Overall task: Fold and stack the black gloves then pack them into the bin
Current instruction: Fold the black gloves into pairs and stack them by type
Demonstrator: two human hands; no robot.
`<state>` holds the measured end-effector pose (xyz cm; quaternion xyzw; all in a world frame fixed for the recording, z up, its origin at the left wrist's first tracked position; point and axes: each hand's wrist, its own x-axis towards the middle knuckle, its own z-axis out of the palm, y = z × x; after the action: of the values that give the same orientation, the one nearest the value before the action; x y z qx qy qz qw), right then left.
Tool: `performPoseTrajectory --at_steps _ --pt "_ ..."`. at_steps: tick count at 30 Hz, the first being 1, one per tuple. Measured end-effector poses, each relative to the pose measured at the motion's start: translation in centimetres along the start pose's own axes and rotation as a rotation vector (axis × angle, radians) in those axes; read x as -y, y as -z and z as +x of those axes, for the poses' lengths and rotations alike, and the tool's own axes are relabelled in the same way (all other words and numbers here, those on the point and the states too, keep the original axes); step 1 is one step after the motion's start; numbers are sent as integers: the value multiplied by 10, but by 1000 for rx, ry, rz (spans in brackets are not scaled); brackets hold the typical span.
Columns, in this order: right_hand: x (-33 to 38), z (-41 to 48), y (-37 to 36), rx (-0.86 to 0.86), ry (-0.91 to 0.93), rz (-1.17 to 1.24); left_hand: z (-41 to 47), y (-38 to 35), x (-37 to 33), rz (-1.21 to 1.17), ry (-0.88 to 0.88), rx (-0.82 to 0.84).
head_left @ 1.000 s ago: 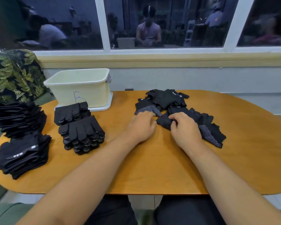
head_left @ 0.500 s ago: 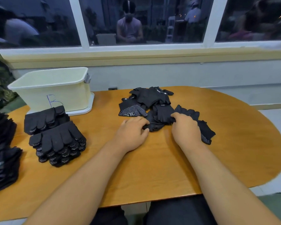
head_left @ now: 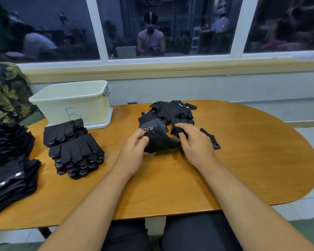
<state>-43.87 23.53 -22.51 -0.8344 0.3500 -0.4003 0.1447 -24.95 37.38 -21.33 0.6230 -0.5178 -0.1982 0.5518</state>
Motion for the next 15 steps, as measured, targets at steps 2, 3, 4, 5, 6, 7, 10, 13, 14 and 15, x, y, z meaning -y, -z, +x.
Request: performPoseTrajectory --at_steps 2,3,4,5,6,7,10,13,14,15 --pt "-4 0 -2 25 20 -5 -2 5 -3 -168 94 -101" --pt "-5 0 -3 35 29 -7 -2 7 -4 -247 146 -144" --pt "-4 -1 -4 44 38 -3 -1 8 -5 -330 208 -179" --pt "-3 -1 -4 52 47 9 0 8 -6 -408 274 -207" --pt "-1 -2 -3 57 58 31 2 8 -5 -471 332 -233" --pt "2 -2 -1 61 76 65 5 9 -2 -511 380 -261" --pt "12 -7 3 96 216 198 8 7 -2 -558 472 -311" --pt "28 -15 -1 277 326 164 4 4 -9 -622 457 -237" --pt "33 -18 -4 330 336 116 2 4 -11 -640 433 -191" --pt "36 -20 -9 353 339 84 0 3 -12 -655 403 -141"
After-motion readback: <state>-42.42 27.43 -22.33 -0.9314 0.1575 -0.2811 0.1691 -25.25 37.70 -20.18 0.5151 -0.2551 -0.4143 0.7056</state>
